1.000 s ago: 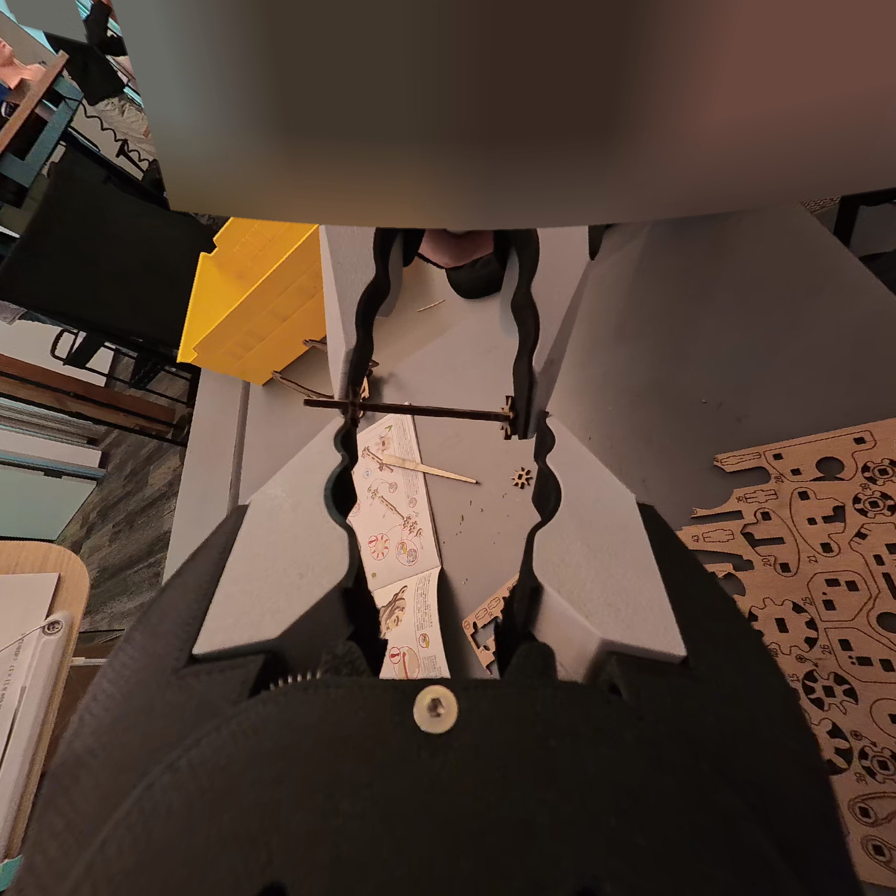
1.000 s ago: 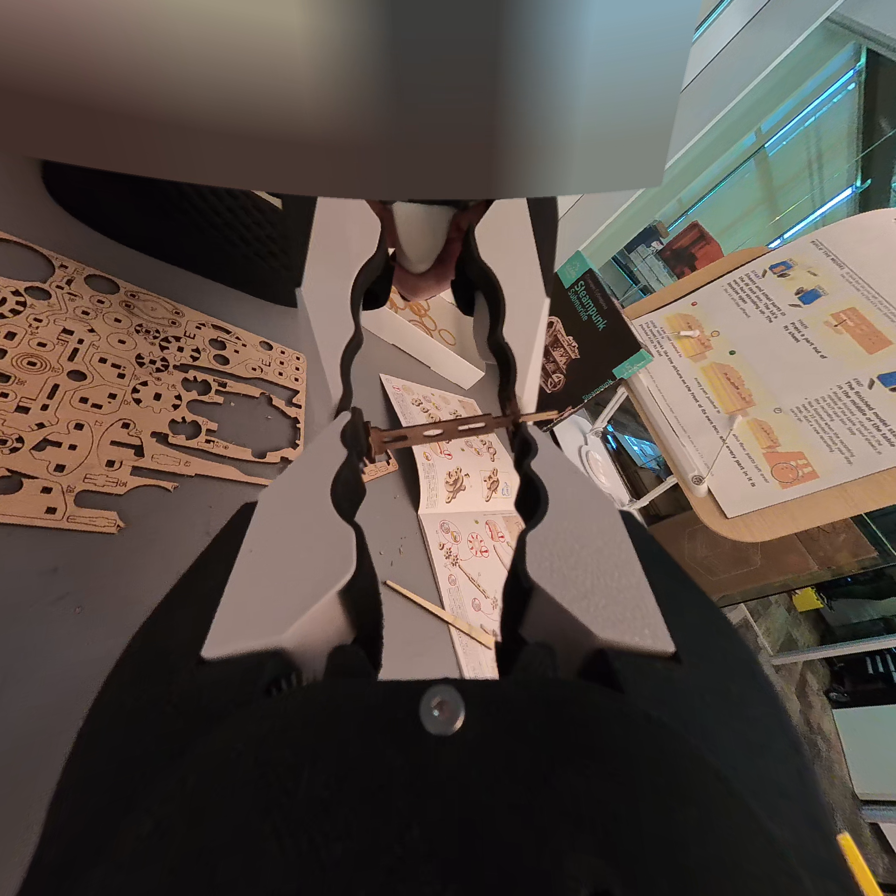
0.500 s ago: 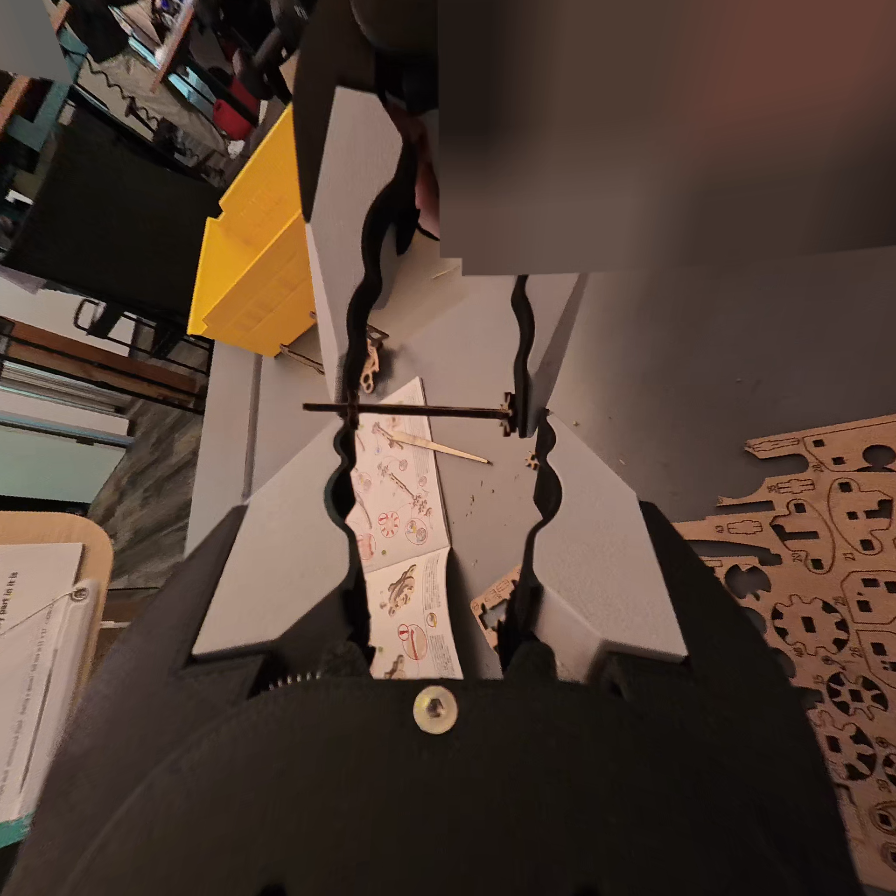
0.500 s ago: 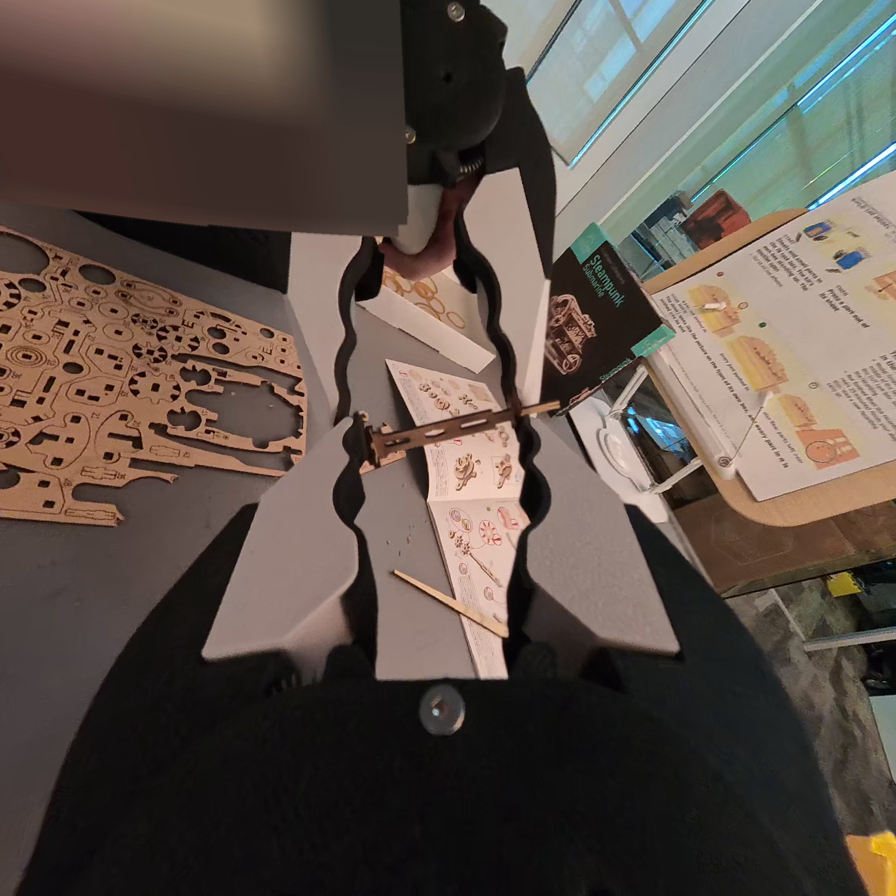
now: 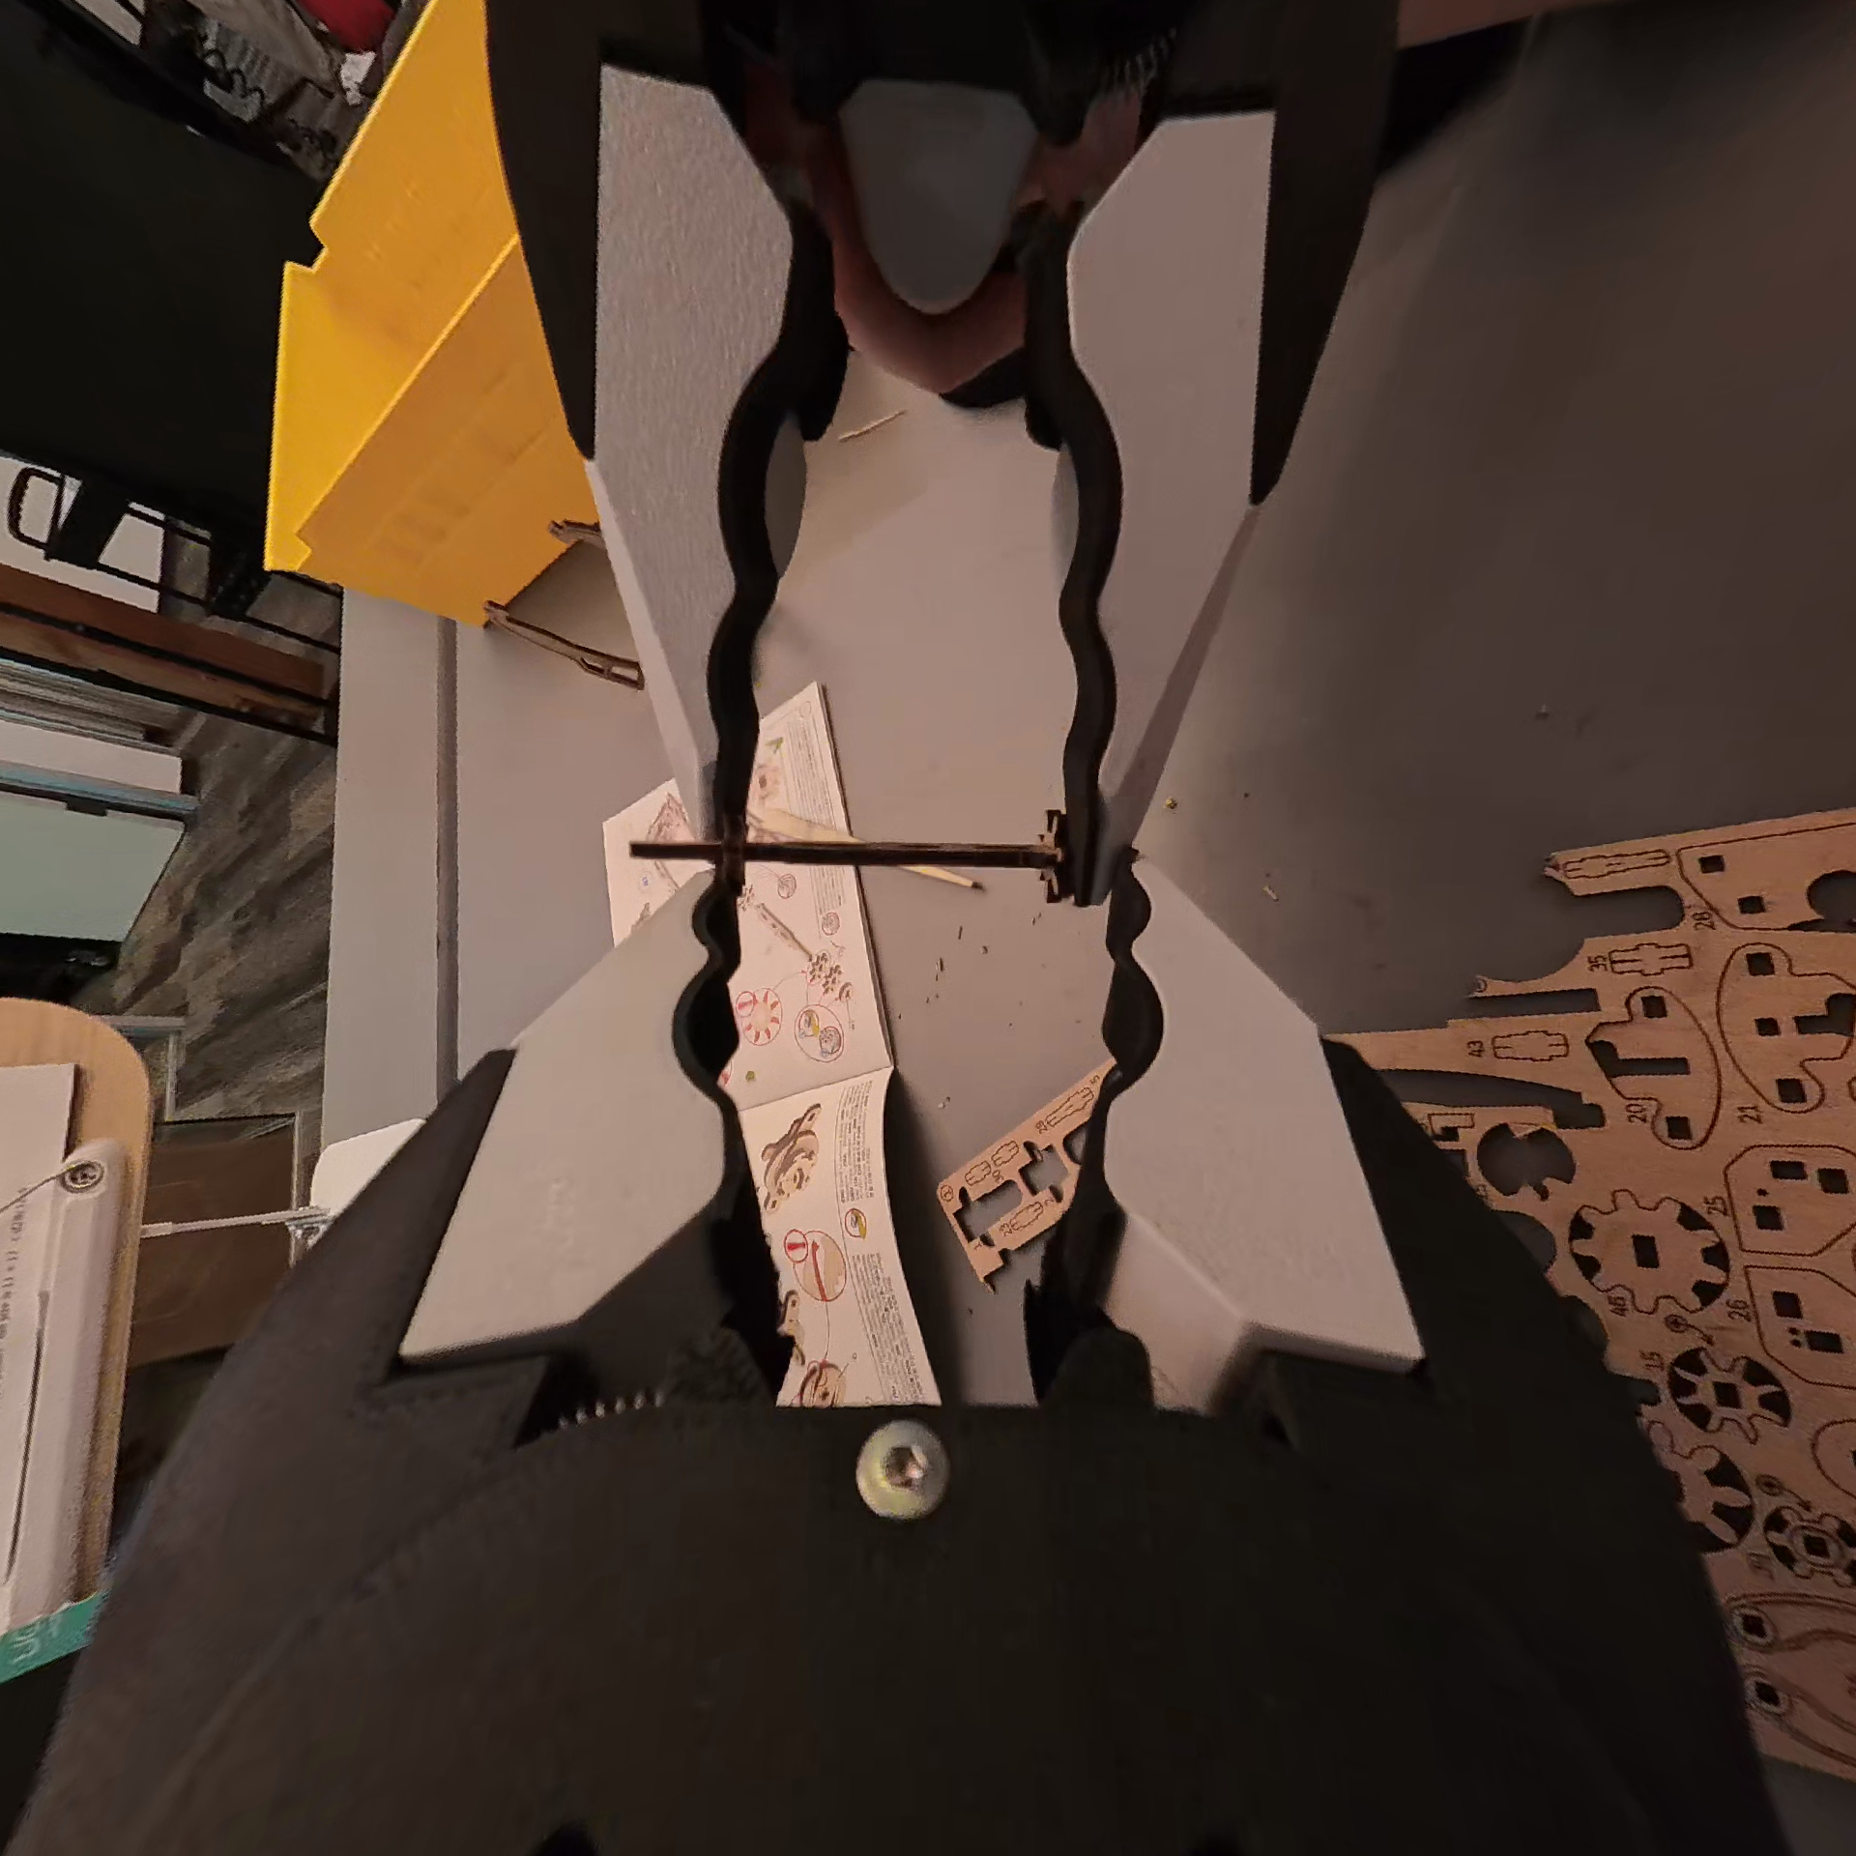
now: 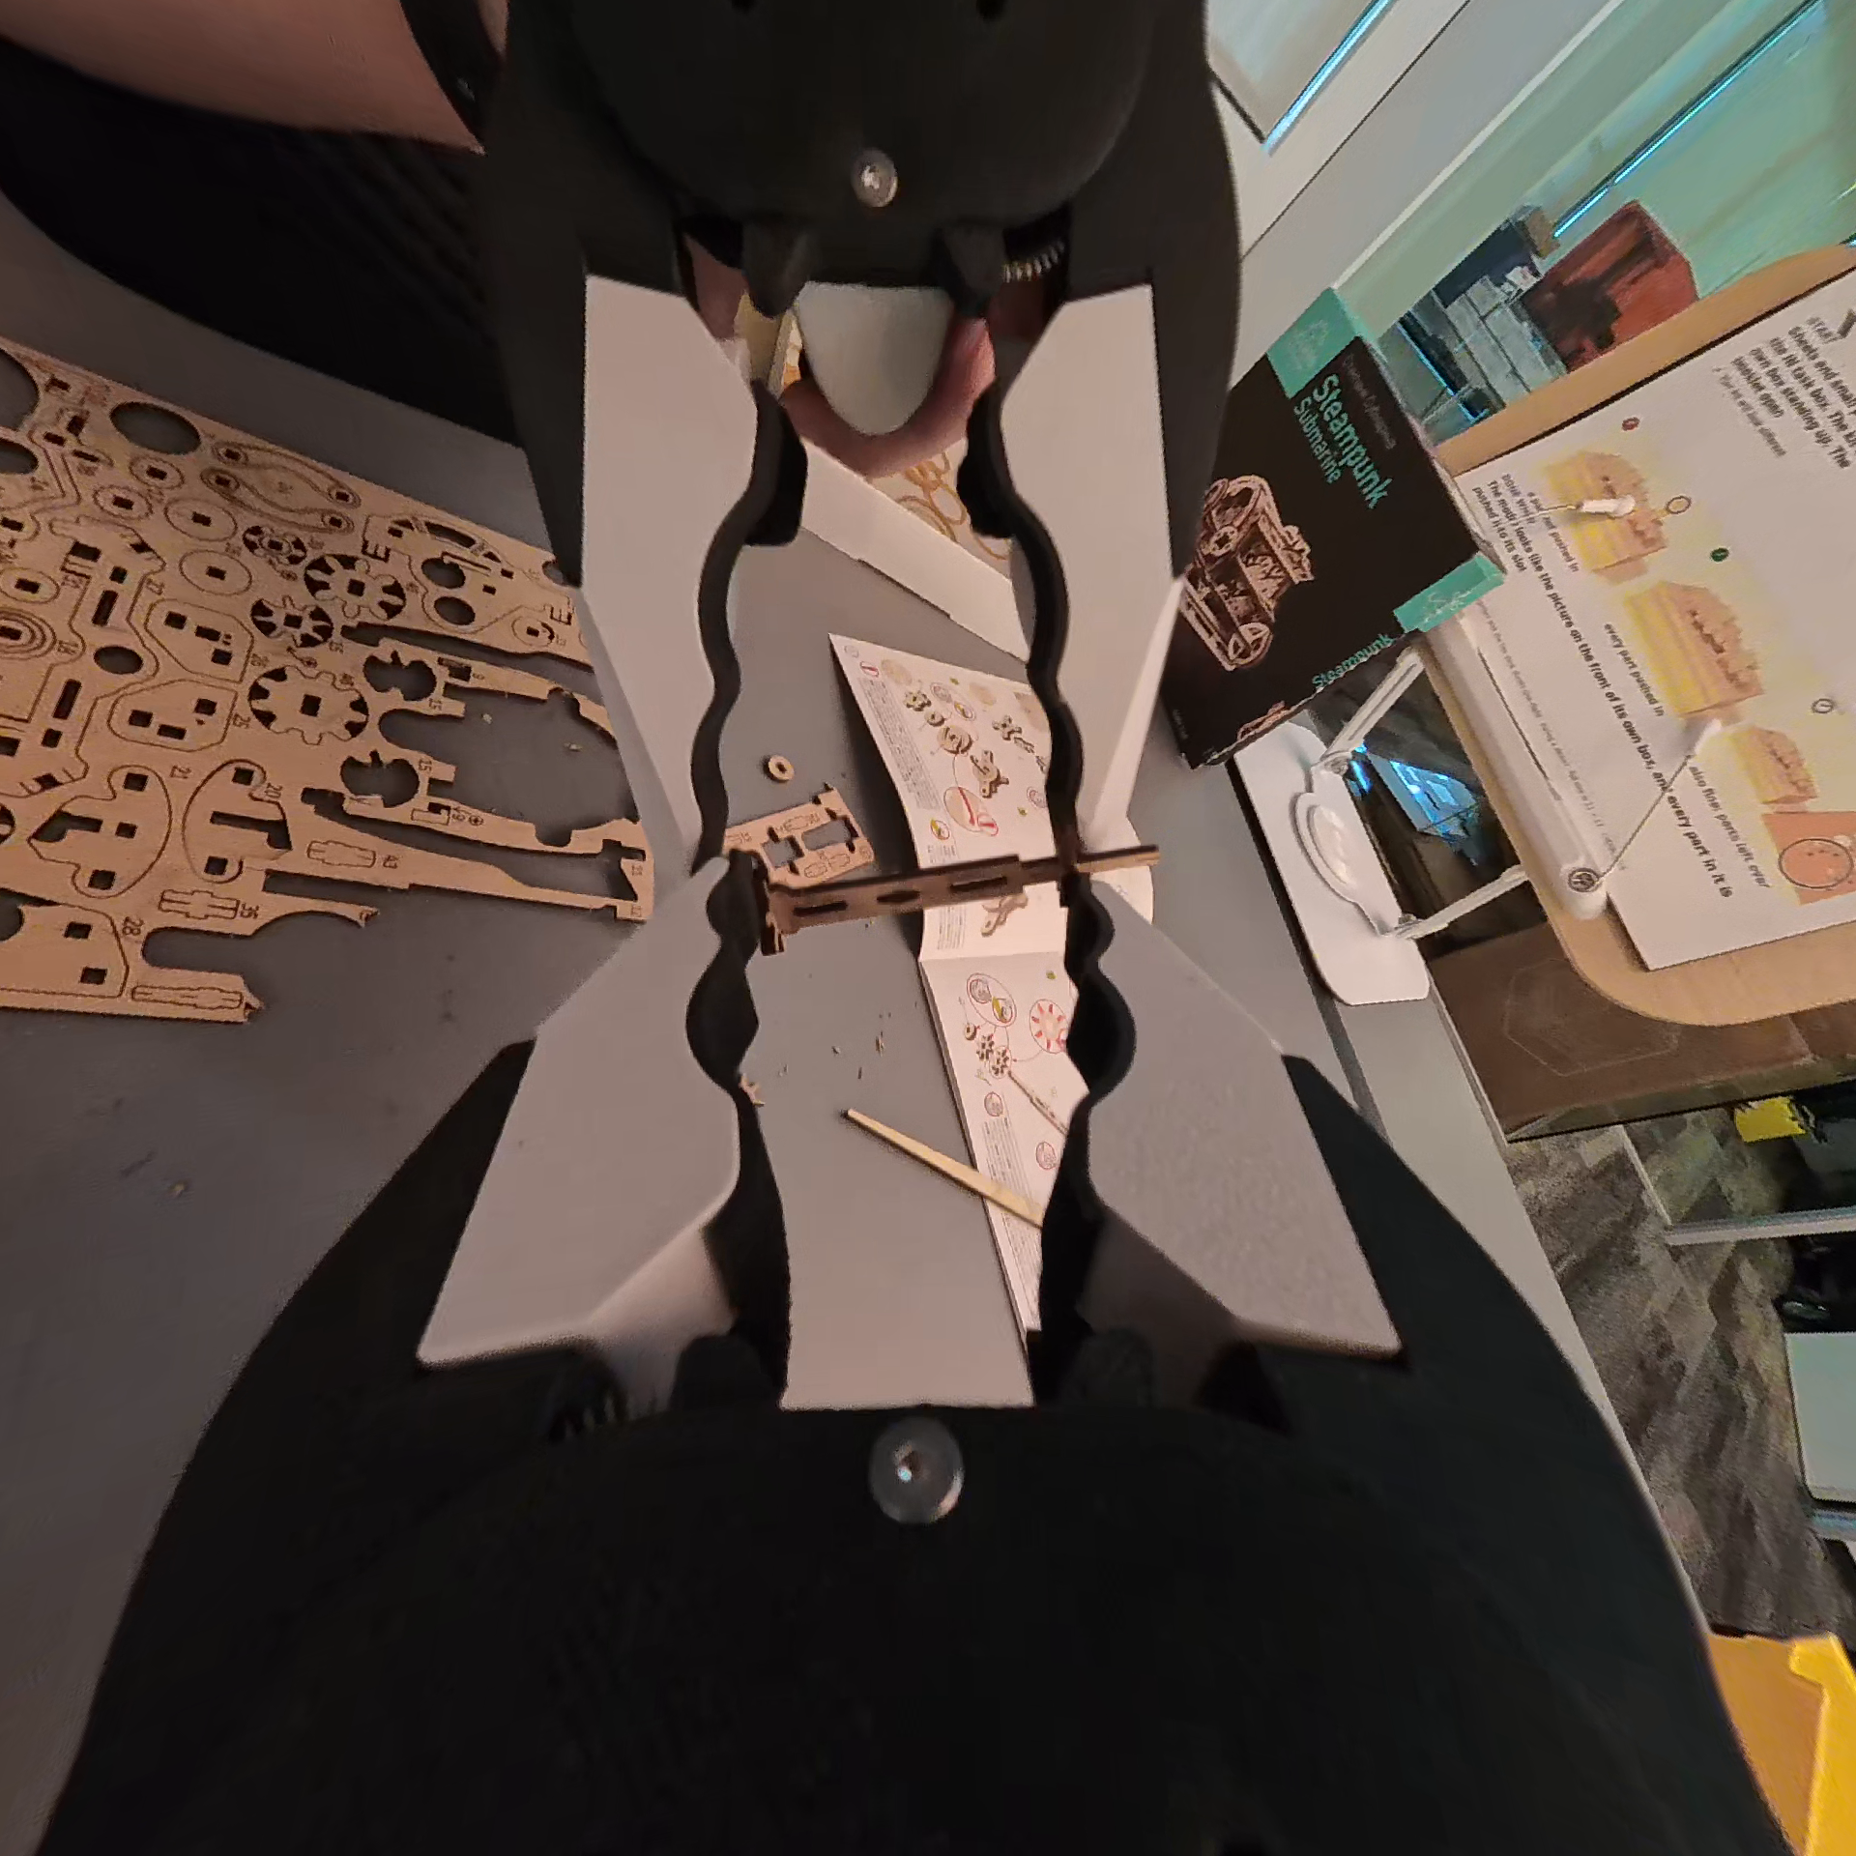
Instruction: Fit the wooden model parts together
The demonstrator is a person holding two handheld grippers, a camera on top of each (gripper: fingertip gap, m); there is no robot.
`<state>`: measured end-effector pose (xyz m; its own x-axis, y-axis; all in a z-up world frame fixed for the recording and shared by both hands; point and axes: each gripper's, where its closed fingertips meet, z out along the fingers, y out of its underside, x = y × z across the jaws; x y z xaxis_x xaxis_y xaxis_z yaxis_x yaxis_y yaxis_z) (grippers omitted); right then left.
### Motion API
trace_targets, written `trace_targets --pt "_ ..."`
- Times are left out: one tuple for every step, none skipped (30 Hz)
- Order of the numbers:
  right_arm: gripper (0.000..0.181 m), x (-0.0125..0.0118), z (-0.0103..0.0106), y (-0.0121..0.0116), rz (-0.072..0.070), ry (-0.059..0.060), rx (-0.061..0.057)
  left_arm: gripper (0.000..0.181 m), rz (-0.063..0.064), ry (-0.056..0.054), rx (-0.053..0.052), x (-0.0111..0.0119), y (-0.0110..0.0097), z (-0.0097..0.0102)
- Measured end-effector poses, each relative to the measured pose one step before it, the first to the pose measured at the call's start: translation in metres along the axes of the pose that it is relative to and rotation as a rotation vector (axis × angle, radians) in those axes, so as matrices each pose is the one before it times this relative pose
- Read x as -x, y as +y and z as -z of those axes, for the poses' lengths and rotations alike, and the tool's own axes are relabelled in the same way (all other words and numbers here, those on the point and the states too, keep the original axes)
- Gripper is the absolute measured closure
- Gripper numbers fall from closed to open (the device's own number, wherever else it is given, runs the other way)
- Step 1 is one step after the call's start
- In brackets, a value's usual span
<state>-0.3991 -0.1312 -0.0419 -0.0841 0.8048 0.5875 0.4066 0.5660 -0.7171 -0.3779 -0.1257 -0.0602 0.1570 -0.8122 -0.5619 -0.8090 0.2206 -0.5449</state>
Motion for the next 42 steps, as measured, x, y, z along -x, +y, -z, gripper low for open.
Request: trace_targets --pt "0.122 0.00047 -0.00086 0.00110 0.0036 0.0000 0.0060 0.108 -0.0003 0.0014 0.0045 -0.00038 0.00104 -0.00074" --pt "0.122 0.00055 -0.00079 0.00098 -0.0010 -0.0028 0.0049 0.109 0.0018 0.0009 0.0042 -0.00019 0.00093 -0.00058" --pt "0.122 -0.00019 -0.00066 0.00058 -0.0021 0.0009 0.0018 0.109 -0.0018 -0.0035 0.0017 0.00050 0.00055 -0.00030" --pt "0.122 -0.00044 -0.00017 -0.00012 0.0007 0.0031 -0.0041 0.109 -0.0026 -0.0032 0.0003 0.00038 -0.00002 0.00019" --pt "0.122 -0.00007 0.00004 -0.00017 -0.0033 -0.0003 -0.0005 0.109 -0.0001 -0.0013 0.0042 0.00022 0.00006 0.00014" --pt "0.122 -0.00036 0.00005 -0.00036 0.0014 0.0032 -0.0024 0.109 -0.0016 -0.0039 0.0023 0.00040 -0.00011 0.00035" --pt "0.122 -0.00009 0.00001 -0.00030 0.0033 0.0028 -0.0015 0.109 -0.0042 -0.0024 0.0016 0.00010 0.00013 0.00021" --pt "0.123 -0.00012 -0.00028 0.00010 -0.0018 0.0010 0.0015 0.109 0.0003 -0.0023 0.0026 0.00035 0.00022 0.00002" --pt "0.123 -0.00038 -0.00013 -0.00010 0.0036 0.0044 -0.0019 0.109 -0.0016 -0.0028 -0.0005 0.00034 0.00018 0.00000" --pt "0.122 0.00003 -0.00006 0.00021 -0.0025 -0.0022 0.0000 0.109 0.0013 -0.0001 -0.0001 0.00012 0.00019 -0.00018" --pt "0.122 -0.00056 -0.00017 0.00023 -0.0019 0.0015 -0.0008 0.109 -0.0008 -0.0078 -0.0024 0.00153 0.00018 0.00023" --pt "0.121 -0.00279 0.00007 -0.00139 0.0013 0.0162 -0.0129 0.108 -0.0066 -0.0160 -0.0090 0.00318 -0.00071 0.00170" --pt "0.121 -0.00223 0.00034 -0.00270 -0.0230 0.0015 -0.0259 0.108 0.0027 0.0017 -0.0069 0.00145 -0.00070 0.00237" --pt "0.120 -0.00027 -0.00042 -0.00179 -0.0371 -0.0140 -0.0197 0.109 0.0160 0.0143 0.0028 -0.00003 0.00071 0.00129" --pt "0.120 0.00025 -0.00135 -0.00008 -0.0198 -0.0082 -0.0017 0.109 0.0047 0.0031 0.0096 0.00016 0.00201 -0.00041" --pt "0.119 -0.00016 -0.00186 0.00255 0.0034 0.0053 0.0216 0.109 -0.0035 0.0021 0.0204 -0.00110 0.00351 -0.00248" --pt "0.119 0.00071 -0.00255 0.00453 0.0231 0.0092 0.0337 0.109 -0.0048 0.0033 0.0350 -0.00182 0.00493 -0.00377" --pt "0.119 0.00132 -0.00364 0.00537 0.0174 0.0053 0.0336 0.109 -0.0096 0.0009 0.0414 -0.00181 0.00552 -0.00395" --pt "0.119 0.00237 -0.00433 0.00562 -0.0026 -0.0080 0.0351 0.109 -0.0051 0.0063 0.0380 -0.00241 0.00502 -0.00381" --pt "0.119 0.00221 -0.00364 0.00467 -0.0004 -0.0079 0.0298 0.109 -0.0022 0.0072 0.0299 -0.00203 0.00368 -0.00309" --pt "0.119 0.00169 -0.00275 0.00344 0.0015 -0.0054 0.0212 0.109 -0.0060 0.0051 0.0210 -0.00150 0.00260 -0.00221" --pt "0.119 0.00141 -0.00210 0.00239 -0.0129 -0.0090 0.0142 0.109 -0.0106 0.0013 0.0133 -0.00126 0.00146 -0.00157" --pt "0.119 0.00190 -0.00148 0.00085 -0.0063 -0.0115 0.0080 0.109 -0.0103 0.0018 0.0096 -0.00145 0.00073 -0.00115" --pt "0.118 0.00025 -0.00115 0.00122 0.0098 0.0066 0.0099 0.109 -0.0062 -0.0031 0.0130 -0.00030 0.00137 -0.00084" --pt "0.118 0.00043 -0.00115 0.00090 0.0050 0.0039 0.0083 0.109 -0.0037 0.0012 0.0091 -0.00065 0.00110 -0.00062" --pt "0.119 0.00056 -0.00054 0.00047 0.0030 0.0004 0.0057 0.109 0.0036 0.0046 -0.0006 -0.00038 0.00027 -0.00028" --pt "0.119 0.00000 -0.00003 0.00013 -0.0014 -0.0001 -0.0027 0.109 0.0080 0.0059 -0.0105 0.00018 -0.00021 0.00001" --pt "0.119 -0.00052 0.00014 -0.00040 -0.0126 -0.0032 -0.0077 0.109 0.0107 0.0082 -0.0124 0.00029 -0.00027 0.00049" --pt "0.120 0.00029 0.00009 -0.00084 -0.0126 -0.0073 -0.0111 0.109 0.0103 0.0150 -0.0090 -0.00087 -0.00015 0.00053" --pt "0.120 0.00159 -0.00032 -0.00045 -0.0128 -0.0143 -0.0083 0.109 0.0104 0.0208 -0.0035 -0.00203 0.00047 0.00007" --pt "0.120 0.00233 -0.00095 0.00019 -0.0141 -0.0189 -0.0054 0.109 0.0126 0.0217 -0.0008 -0.00239 0.00079 -0.00059" --pt "0.121 0.00256 -0.00118 0.00105 -0.0111 -0.0213 -0.0005 0.109 0.0128 0.0206 -0.0014 -0.00241 0.00089 -0.00128" --pt "0.121 0.00145 -0.00132 0.00153 -0.0139 -0.0160 0.0039 0.109 0.0108 0.0146 -0.0015 -0.00145 0.00100 -0.00156" --pt "0.122 0.00155 -0.00128 0.00164 -0.0083 -0.0135 0.0052 0.109 0.0082 0.0148 0.0010 -0.00183 0.00089 -0.00165" --pt "0.122 0.00180 -0.00097 0.00172 0.0001 -0.0109 0.0092 0.109 0.0025 0.0093 0.0040 -0.00145 0.00084 -0.00135" --pt "0.122 0.00077 -0.00105 0.00144 -0.0029 -0.0050 0.0103 0.109 0.0022 0.0047 0.0038 -0.00069 0.00082 -0.00141" --pt "0.122 0.00087 -0.00079 0.00137 -0.0035 -0.0067 0.0079 0.109 0.0051 0.0074 0.0005 -0.00090 0.00051 -0.00113" --pt "0.122 0.00030 -0.00068 0.00070 -0.0046 -0.0051 0.0010 0.109 0.0042 0.0052 0.0002 -0.00035 0.00052 -0.00058" --pt "0.122 0.00071 -0.00071 0.00063 -0.0065 -0.0070 0.0006 0.109 0.0049 0.0050 0.0012 -0.00038 0.00056 -0.00055" --pt "0.122 -0.00022 -0.00046 0.00013 -0.0032 -0.0004 -0.0027 0.109 0.0003 -0.0004 0.0007 0.00020 0.00033 -0.00004" --pt "0.122 -0.00023 -0.00016 -0.00027 -0.0042 -0.0014 -0.0049 0.109 0.0010 -0.0012 -0.0002 0.00028 -0.00001 0.00015" --pt "0.122 -0.00007 0.00032 -0.00024 -0.0032 -0.0025 -0.0033 0.109 0.0022 -0.0001 -0.0023 0.00013 -0.00039 0.00016"
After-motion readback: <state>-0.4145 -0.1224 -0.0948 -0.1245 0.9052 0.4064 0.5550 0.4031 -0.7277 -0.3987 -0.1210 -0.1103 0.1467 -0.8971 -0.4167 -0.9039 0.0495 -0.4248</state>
